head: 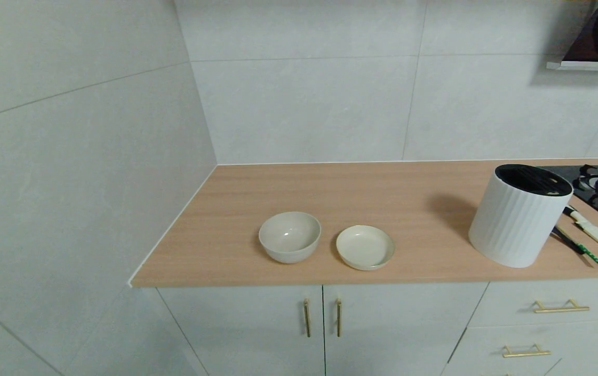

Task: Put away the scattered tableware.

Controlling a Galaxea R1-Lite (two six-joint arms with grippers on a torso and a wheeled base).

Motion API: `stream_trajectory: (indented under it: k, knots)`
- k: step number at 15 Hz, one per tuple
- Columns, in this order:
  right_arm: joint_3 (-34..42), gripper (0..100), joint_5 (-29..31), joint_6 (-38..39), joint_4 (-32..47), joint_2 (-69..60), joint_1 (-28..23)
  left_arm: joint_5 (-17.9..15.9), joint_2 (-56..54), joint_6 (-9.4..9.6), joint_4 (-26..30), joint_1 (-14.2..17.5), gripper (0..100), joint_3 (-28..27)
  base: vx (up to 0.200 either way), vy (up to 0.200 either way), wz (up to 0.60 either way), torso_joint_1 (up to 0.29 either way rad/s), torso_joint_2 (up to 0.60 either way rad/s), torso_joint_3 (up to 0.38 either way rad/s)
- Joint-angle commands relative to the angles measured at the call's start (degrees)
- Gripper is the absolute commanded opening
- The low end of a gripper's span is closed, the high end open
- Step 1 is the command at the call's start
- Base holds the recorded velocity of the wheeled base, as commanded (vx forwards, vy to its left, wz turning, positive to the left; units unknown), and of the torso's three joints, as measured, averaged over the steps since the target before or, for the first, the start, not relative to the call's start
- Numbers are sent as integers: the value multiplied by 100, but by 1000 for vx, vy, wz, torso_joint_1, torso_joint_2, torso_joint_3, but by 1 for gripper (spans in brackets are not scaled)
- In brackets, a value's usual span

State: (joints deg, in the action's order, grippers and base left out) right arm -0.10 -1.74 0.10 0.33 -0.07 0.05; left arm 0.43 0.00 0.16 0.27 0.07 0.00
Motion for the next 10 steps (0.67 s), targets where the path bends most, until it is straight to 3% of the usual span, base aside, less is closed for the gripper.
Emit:
stream_trajectory:
  k: [1,6,10]
  knots:
    - [1,100,-1,-1,2,7,4,1,0,2,0,10,100,0,0,0,0,0,0,0]
    - [1,100,-1,-1,2,7,4,10,0,2,0,10,100,0,0,0,0,-20,47,26]
    - [1,100,-1,8,2,7,4,1,0,2,0,10,100,0,0,0,0,-226,496,257]
